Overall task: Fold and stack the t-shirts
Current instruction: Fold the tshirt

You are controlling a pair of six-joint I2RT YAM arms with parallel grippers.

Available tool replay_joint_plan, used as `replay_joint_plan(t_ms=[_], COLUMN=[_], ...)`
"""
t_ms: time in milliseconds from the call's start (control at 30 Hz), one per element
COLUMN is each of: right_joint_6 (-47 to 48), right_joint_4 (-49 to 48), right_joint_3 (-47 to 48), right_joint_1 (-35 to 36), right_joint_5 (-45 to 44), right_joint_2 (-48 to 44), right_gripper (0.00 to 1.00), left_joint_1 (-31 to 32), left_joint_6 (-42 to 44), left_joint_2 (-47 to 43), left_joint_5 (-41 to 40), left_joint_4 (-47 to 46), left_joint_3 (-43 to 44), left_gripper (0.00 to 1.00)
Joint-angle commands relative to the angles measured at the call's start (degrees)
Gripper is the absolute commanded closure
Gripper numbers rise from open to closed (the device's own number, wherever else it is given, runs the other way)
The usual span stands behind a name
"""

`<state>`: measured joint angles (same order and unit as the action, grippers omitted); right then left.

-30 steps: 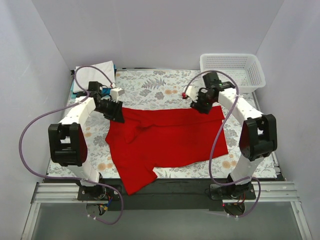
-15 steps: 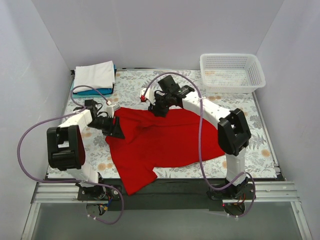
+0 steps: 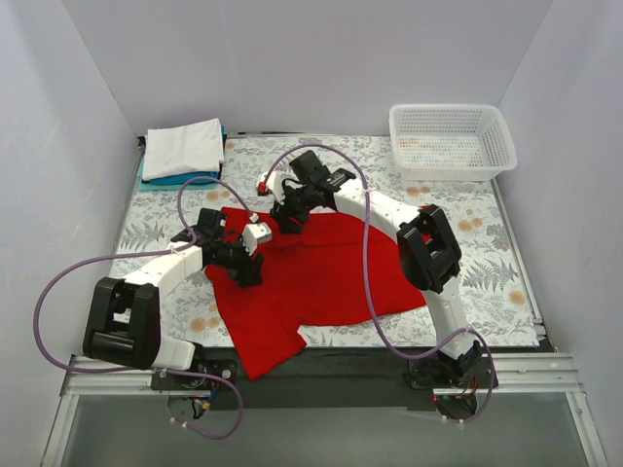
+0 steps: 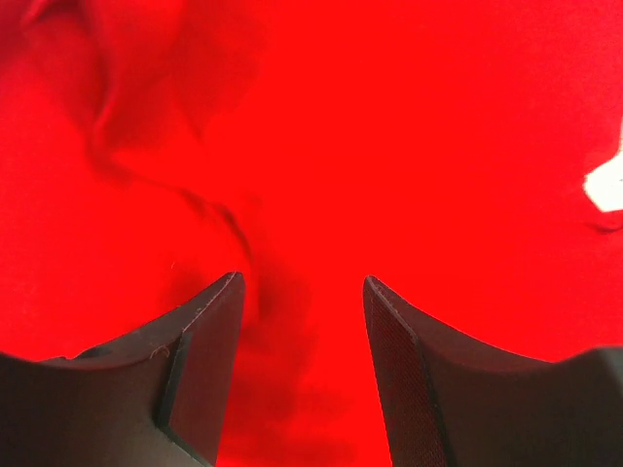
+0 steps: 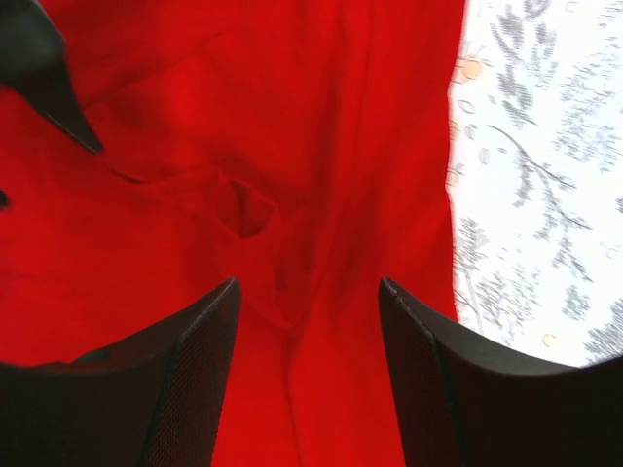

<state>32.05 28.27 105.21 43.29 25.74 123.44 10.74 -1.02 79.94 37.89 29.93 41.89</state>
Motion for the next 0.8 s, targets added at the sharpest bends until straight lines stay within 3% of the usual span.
replay_joint_plan(t_ms=[0,333,433,467,667,767], right_joint_6=[-1.64,-3.05,-3.31,-3.49,-4.72,-5.42], right_joint_4=[-1.2,-1.29,-1.29,-1.29,-1.29,-1.29], right_joint_3=[2.37,2.98,3.16,3.07,1.93,1.76], right_joint_1=[1.62,1.89,1.89,1.98,1.63,1.27], right_joint_5=[2.12,2.83,2.65,2.74,3.44,4.14], right_joint_2=[1.28,5.4,5.76,5.85,4.45,3.65], right_gripper=[0.35,0.36,0.45,0.56,0.97,0.99], left_joint_1=[3.14,6.48,6.75,6.75,6.66,6.66], left_joint_6=[-0.91,-1.8,-2.06,-1.89,-1.71,-1.71], left_joint_2=[-1.63,0.65,1.0,1.35,0.66,-1.8], left_joint_5=[-7.03,-13.98,-15.38,-15.65,-17.41,-17.41], left_joint_4=[-9.18,-12.18,-12.44,-12.44,-11.66,-10.43], left_joint_3=[-0.93,-2.34,-2.16,-2.16,-2.42,-2.25], left_gripper=[0.49,0.51,0.57,0.6,0.91,1.0])
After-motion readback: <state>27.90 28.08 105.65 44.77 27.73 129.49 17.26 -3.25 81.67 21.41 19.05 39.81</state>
